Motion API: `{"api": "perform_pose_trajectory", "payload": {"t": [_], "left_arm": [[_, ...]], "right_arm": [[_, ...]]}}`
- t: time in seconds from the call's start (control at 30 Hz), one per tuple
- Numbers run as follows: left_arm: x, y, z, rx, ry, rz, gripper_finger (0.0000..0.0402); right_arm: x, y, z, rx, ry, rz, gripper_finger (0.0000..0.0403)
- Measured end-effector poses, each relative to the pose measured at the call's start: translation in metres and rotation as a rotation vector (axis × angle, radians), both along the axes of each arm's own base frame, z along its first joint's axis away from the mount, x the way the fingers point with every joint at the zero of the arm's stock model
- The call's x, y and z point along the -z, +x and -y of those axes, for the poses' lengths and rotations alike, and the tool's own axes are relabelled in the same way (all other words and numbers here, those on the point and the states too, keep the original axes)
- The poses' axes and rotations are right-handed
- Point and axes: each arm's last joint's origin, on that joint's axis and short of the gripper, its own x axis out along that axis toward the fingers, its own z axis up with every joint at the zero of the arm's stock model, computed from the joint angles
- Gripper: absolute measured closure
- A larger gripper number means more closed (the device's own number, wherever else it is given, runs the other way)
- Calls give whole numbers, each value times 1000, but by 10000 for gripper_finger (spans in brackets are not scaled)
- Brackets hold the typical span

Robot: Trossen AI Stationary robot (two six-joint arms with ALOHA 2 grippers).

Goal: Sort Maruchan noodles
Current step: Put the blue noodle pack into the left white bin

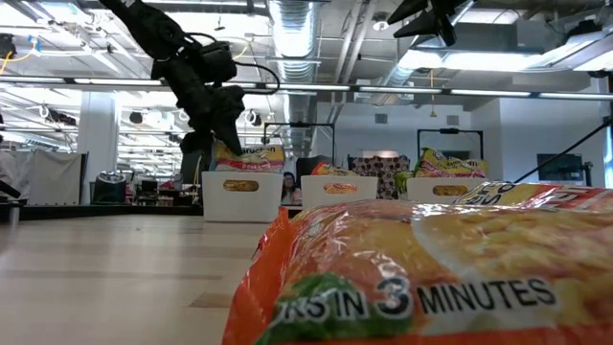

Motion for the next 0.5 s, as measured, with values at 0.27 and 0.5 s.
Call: {"api": "perform_pose_trajectory", "payload": {"t": [0.27,0.5], "left_arm": [[-20,1,-7,-28,11,8,228],[-44,5,-16,-84,107,31,228]], "right_arm": [[1,0,0,0,4,-7,227],[4,-1,-1,-1,20,-36,227]]}}
